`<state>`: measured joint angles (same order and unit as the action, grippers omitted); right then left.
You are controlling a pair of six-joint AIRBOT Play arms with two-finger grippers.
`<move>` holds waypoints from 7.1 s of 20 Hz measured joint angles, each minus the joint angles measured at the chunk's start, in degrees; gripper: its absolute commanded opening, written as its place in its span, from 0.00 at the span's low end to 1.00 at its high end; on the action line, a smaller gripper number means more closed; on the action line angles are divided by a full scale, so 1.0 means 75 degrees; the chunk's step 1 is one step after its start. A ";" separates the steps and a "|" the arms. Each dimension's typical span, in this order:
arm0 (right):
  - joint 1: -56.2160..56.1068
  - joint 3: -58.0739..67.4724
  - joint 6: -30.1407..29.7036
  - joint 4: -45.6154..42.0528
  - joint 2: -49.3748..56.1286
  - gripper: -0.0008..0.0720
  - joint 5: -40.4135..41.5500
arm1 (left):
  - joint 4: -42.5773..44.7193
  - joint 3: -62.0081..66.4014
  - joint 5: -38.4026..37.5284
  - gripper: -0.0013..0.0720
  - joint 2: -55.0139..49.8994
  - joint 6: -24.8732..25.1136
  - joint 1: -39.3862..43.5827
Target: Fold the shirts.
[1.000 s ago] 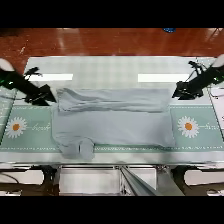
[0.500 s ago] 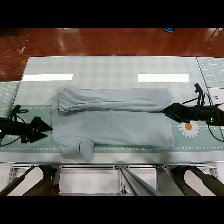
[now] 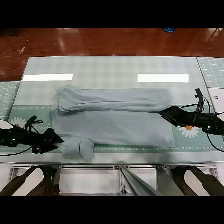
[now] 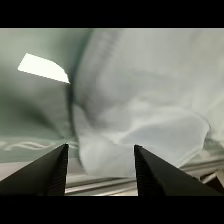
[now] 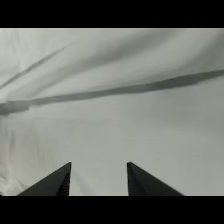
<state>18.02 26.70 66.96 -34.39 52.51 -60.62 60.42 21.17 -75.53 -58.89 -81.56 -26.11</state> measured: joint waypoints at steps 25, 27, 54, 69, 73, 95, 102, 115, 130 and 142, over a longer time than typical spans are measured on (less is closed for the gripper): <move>0.2500 -0.0621 0.1958 -0.4060 0.0017 0.57 -0.2509 | -0.0548 -0.0248 0.1256 0.04 -0.0052 -0.0009 0.1355; 0.2279 -0.0664 0.1941 -0.4028 0.0187 0.57 -0.2363 | -0.0542 -0.0248 0.1256 0.04 -0.0050 0.0006 0.1355; 0.0213 0.3756 0.0417 -0.0883 0.3660 0.06 -0.0935 | -0.1055 0.5727 0.0420 0.04 -0.3104 0.0041 0.1463; 0.0198 0.5284 0.0586 -0.0358 0.5587 0.57 0.0052 | -0.1046 0.8472 -0.0149 0.71 -0.5977 -0.0647 0.2197; 0.0944 0.5292 0.0536 -0.0373 0.5179 0.57 -0.0641 | -0.0522 0.8617 -0.0318 0.71 -0.5269 -0.0638 0.1763; -0.0061 0.3844 0.0038 -0.0009 0.5394 0.06 0.0755 | -0.0568 0.3153 0.3654 0.71 -0.0376 -0.0635 0.3378; -0.0283 0.4086 -0.0256 -0.0213 0.4491 0.06 -0.0321 | -0.0956 0.3124 0.3608 0.05 -0.0679 -0.0399 0.3552; 0.0778 0.2553 0.0697 -0.0941 -0.1757 0.06 -0.2072 | -0.2133 0.5875 0.3960 0.04 -0.3538 0.0659 0.7294; 0.0816 0.2413 0.1437 -0.0475 -0.3214 0.06 -0.2288 | -0.2524 1.0217 0.1976 0.04 -0.7131 -0.0589 0.9535; -0.2101 0.3427 0.1189 -0.0017 -0.0699 0.06 -0.0408 | -0.0930 0.8693 0.0965 0.04 -0.2632 -0.0583 0.5254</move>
<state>2.26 52.40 75.88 -34.52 47.27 -63.68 53.45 86.37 -68.29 -78.63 -85.93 13.30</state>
